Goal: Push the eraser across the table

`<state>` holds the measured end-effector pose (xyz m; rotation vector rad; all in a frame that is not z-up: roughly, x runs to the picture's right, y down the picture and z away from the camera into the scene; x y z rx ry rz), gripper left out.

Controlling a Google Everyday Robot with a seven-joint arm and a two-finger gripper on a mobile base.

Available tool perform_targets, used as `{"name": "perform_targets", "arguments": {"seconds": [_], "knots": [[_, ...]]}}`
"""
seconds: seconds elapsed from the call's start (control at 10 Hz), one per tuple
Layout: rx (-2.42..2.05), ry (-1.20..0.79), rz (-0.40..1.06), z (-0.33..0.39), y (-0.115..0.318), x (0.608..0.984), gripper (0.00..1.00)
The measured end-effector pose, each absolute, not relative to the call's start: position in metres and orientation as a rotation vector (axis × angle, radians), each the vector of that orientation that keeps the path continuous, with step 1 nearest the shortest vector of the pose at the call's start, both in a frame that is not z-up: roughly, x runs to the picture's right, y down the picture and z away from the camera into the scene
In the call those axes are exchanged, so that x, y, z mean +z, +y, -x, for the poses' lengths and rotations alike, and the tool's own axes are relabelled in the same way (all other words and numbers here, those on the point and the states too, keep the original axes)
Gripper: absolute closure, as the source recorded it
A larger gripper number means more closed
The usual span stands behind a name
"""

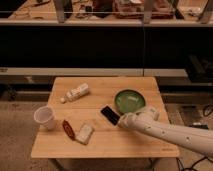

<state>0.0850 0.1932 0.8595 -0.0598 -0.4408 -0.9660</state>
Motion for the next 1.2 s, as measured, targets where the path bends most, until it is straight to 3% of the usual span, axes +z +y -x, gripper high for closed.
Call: {"name": "perform_targets", "arguments": {"seconds": [1.2], "knots": [[-1.007, -0.45, 0.007, 0.042, 0.134, 0.91, 1.0]]}}
